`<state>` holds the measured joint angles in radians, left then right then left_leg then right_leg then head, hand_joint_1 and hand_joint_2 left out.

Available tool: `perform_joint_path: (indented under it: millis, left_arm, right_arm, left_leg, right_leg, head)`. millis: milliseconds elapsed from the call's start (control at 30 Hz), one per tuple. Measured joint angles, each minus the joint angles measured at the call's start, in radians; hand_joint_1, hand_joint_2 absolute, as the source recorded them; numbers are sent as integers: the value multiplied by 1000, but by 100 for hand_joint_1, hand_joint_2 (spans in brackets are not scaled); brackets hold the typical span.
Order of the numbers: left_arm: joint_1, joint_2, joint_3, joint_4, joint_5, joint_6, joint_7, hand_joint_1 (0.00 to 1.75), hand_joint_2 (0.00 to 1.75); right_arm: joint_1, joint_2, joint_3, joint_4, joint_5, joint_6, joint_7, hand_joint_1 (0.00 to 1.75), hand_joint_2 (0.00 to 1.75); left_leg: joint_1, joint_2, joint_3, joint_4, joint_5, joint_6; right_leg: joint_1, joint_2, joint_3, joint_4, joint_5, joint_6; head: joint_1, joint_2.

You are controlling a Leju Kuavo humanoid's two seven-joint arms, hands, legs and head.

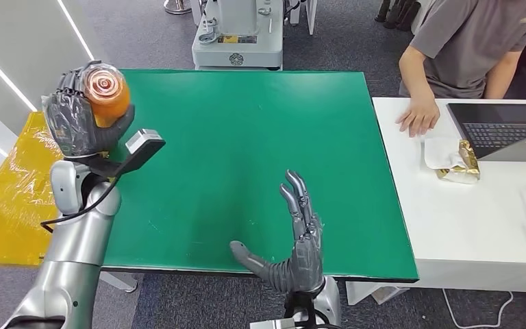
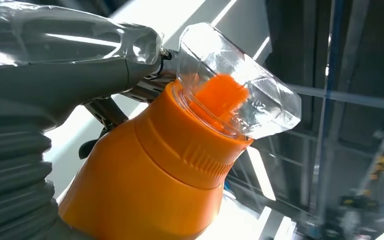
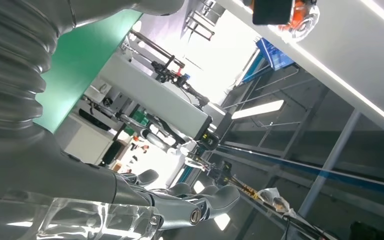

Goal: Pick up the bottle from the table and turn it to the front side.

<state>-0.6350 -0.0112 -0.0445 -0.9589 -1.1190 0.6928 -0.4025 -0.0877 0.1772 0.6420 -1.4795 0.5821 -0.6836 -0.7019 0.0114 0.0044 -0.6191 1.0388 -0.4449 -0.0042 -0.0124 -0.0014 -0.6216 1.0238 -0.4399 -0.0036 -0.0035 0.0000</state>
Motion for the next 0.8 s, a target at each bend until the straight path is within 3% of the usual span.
perform_joint_path:
  millis: [167, 367, 800]
  left_arm:
    - [-72, 63, 58, 90, -180, 0, 81, 175, 175]
    - [-128, 111, 65, 221, -293, 0, 162, 175, 175]
    - [-158, 141, 65, 326, -346, 1, 195, 175, 175]
  right_arm:
    - [0, 0, -1, 0, -16, 0, 0, 0, 175]
    - [1, 0, -2, -3, -14, 0, 0, 0, 175]
    - [1, 0, -2, -3, -18, 0, 0, 0, 175]
  left_leg:
    - [0, 0, 0, 0, 0, 0]
    - [0, 0, 0, 0, 0, 0]
    - [0, 0, 0, 0, 0, 0]
  right_leg:
    - [0, 0, 0, 0, 0, 0]
    - [0, 0, 0, 0, 0, 0]
    - [0, 0, 0, 0, 0, 0]
  head:
    - [0, 0]
    - [0, 0]
    - [0, 0]
